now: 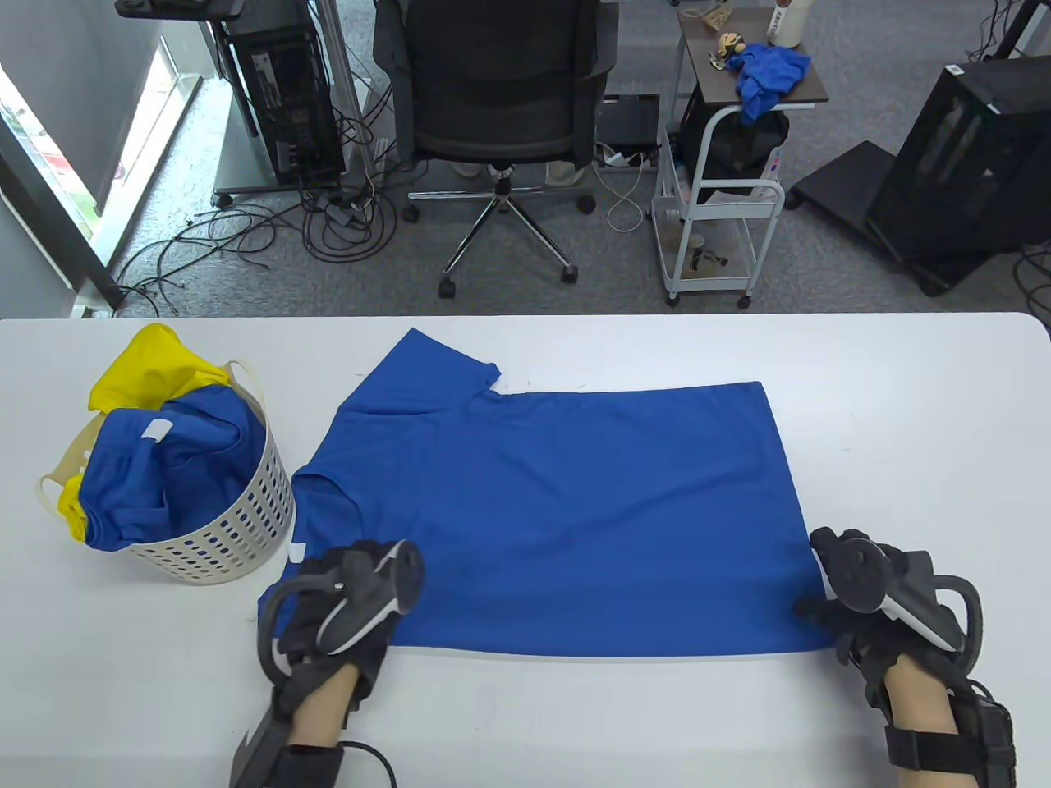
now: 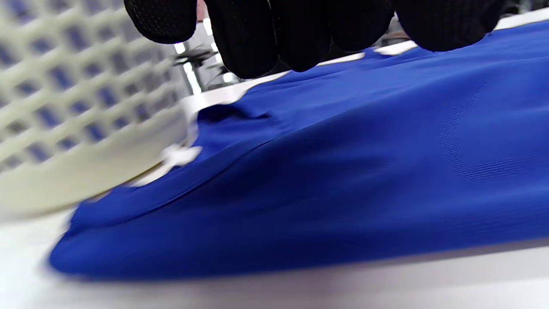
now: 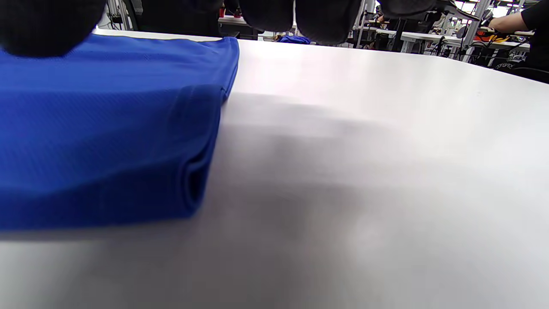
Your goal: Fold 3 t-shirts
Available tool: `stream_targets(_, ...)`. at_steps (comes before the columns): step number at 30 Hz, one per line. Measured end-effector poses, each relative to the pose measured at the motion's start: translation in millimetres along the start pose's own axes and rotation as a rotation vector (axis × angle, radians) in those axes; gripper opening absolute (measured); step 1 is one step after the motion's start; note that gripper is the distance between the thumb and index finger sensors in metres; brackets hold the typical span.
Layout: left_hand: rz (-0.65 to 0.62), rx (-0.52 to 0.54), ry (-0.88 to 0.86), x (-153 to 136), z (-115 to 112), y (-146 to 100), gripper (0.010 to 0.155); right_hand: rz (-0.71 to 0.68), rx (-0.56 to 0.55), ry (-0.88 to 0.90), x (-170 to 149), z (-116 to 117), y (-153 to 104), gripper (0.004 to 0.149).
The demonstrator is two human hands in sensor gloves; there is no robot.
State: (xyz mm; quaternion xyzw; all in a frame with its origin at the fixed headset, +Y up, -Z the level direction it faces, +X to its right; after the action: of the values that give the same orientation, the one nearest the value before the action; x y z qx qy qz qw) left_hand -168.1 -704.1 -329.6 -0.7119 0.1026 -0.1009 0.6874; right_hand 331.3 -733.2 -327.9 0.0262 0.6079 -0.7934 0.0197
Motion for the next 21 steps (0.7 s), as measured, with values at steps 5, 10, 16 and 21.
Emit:
stream_targets(5, -0.163, -0.059, -0.060, 84, 6, 8, 0.061, -0.014, -0.021, 0.040, -3, -3, -2, 0.082)
stream_targets(10, -0.235, -0.121, -0.014, 122, -19, 9, 0.059, -0.011, -0.016, 0.043, -5, -3, -3, 0.078)
stream_targets(16, -0.244, -0.075, 0.055, 122, -20, 4, 0.064, -0.030, -0.016, 0.036, 0, -1, -2, 0.079)
stream_targets(21, -0.266, -0.018, 0.063, 130, -18, -1, 0.046, -0.043, -0.007, 0.028, 4, 2, -2, 0.078)
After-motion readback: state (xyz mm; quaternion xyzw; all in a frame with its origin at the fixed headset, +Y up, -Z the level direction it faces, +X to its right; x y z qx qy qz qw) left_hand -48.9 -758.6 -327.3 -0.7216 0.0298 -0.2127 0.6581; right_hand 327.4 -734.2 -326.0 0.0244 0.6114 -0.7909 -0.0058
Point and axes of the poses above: the tracker on the back of each hand, its own x axis roughly to the thumb side, its own y axis roughly from the wrist to the fingertips, z = x × y, the point moved 3 cm from there along y, roughly from the wrist to the fingertips, and after that the axes turned 7 degrees about x, right-handed, at the moved point
